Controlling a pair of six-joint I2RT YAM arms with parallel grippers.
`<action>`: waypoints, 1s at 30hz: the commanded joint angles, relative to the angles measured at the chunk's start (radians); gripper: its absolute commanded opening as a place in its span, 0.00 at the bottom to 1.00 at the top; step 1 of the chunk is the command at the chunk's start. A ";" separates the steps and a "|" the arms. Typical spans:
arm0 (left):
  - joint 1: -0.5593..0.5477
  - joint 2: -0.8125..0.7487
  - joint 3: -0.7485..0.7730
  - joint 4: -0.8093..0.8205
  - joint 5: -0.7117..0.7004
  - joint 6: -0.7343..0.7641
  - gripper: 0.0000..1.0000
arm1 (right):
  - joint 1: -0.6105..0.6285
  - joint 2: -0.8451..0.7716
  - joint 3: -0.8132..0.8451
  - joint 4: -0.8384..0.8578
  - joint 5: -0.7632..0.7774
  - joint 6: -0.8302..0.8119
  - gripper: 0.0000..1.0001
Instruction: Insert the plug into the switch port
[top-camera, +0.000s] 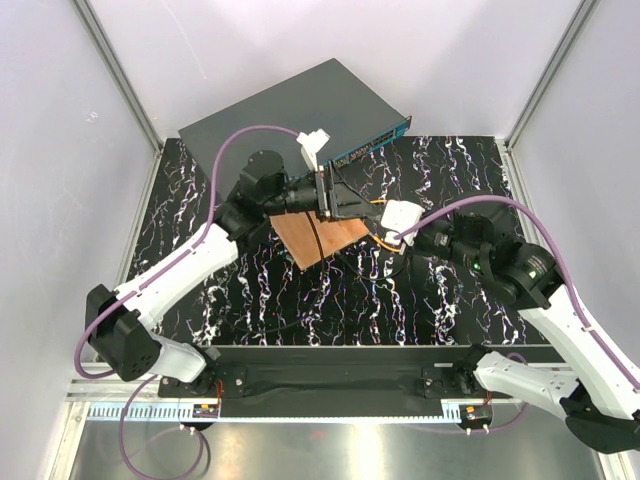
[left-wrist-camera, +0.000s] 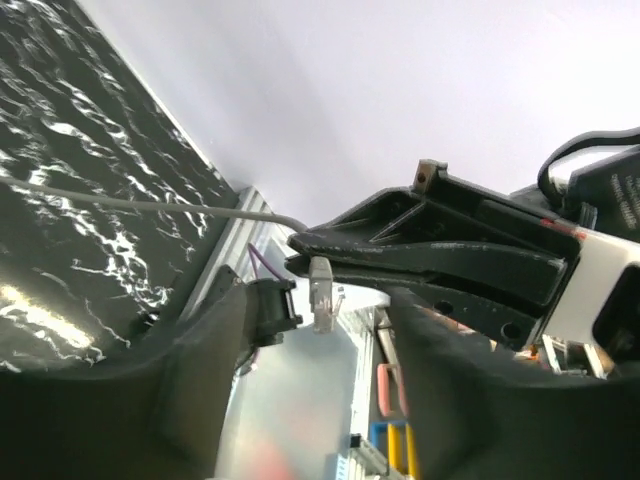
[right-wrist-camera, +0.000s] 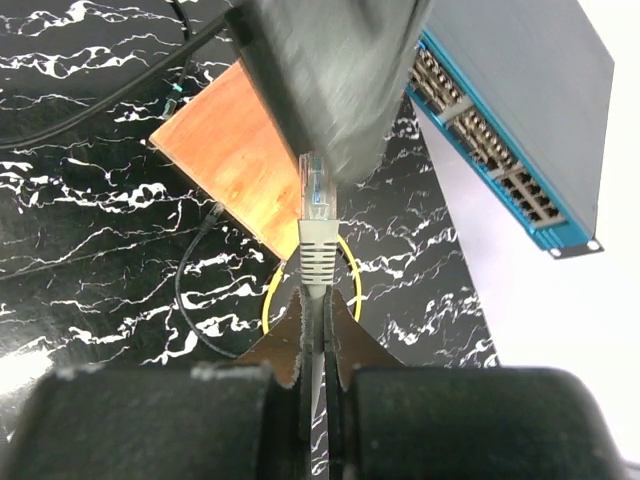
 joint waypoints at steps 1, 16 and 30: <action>0.069 -0.005 0.100 -0.010 -0.023 0.093 0.81 | 0.006 0.038 0.043 0.023 0.097 0.069 0.00; 0.250 -0.012 0.492 -0.530 -0.502 0.970 0.99 | -0.328 0.516 0.522 -0.288 0.044 0.307 0.00; 0.711 0.242 0.745 -0.613 -0.108 0.835 0.99 | -0.364 0.768 0.814 -0.435 0.033 0.407 0.00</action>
